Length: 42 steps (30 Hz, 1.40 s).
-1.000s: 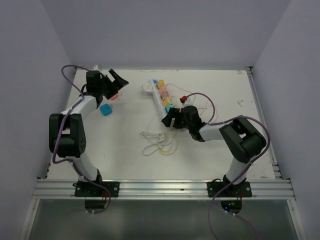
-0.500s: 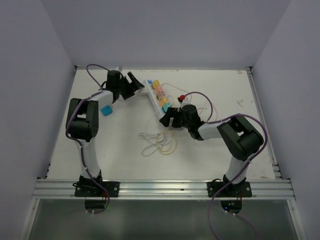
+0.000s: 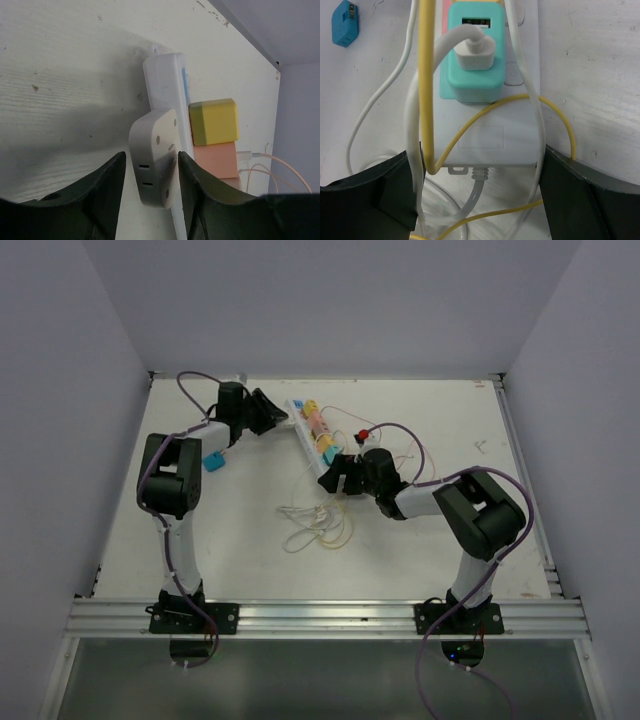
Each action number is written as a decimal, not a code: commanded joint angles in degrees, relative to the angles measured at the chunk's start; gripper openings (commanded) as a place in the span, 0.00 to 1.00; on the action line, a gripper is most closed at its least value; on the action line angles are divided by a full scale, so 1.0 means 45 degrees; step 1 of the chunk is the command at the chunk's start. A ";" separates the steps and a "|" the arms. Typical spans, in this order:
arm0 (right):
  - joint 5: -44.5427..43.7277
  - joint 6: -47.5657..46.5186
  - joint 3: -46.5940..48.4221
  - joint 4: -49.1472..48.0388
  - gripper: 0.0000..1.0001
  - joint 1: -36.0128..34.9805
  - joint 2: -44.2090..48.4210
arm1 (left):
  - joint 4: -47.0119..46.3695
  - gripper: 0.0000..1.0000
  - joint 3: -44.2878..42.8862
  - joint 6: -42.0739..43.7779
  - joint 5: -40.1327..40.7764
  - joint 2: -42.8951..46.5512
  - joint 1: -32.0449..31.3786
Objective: Pull the plug off the socket
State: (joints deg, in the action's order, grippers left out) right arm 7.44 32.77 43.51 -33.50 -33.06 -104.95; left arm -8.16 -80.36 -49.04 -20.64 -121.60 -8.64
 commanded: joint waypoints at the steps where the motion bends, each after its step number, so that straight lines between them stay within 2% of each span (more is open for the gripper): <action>1: 0.0612 0.0158 -0.0645 0.3400 0.00 -0.0153 -0.1151 | -0.0919 0.49 -0.0366 -0.0216 -0.0158 0.0011 -0.0071; 6: 0.0573 0.0197 -0.0645 0.3420 0.00 -0.0154 -0.1171 | -0.1350 0.35 -0.0112 -0.0528 -0.0373 -0.0028 -0.0071; 13: 0.0573 0.0236 -0.0586 0.3459 0.00 -0.0134 -0.1249 | -0.1584 0.08 0.0122 -0.0627 -0.0451 0.0167 -0.0071; 16: 0.0417 0.0392 -0.0605 0.3517 0.00 -0.0134 -0.1307 | -0.1720 0.00 0.0356 -0.0899 -0.0491 0.0303 -0.0071; 26: -0.0169 0.0900 -0.0605 0.3810 0.00 -0.0134 -0.1425 | -0.3868 0.00 0.2563 -0.4022 0.0094 0.1260 -0.0052; 42: -0.1283 0.1467 -0.0566 0.4533 0.00 -0.0134 -0.1503 | -0.3889 0.00 0.2662 -0.4689 0.0780 0.2120 0.0065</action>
State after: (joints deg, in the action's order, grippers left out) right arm 7.11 34.37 44.49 -33.32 -33.80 -105.78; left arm -23.68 -67.90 -68.25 -16.03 -117.16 -8.38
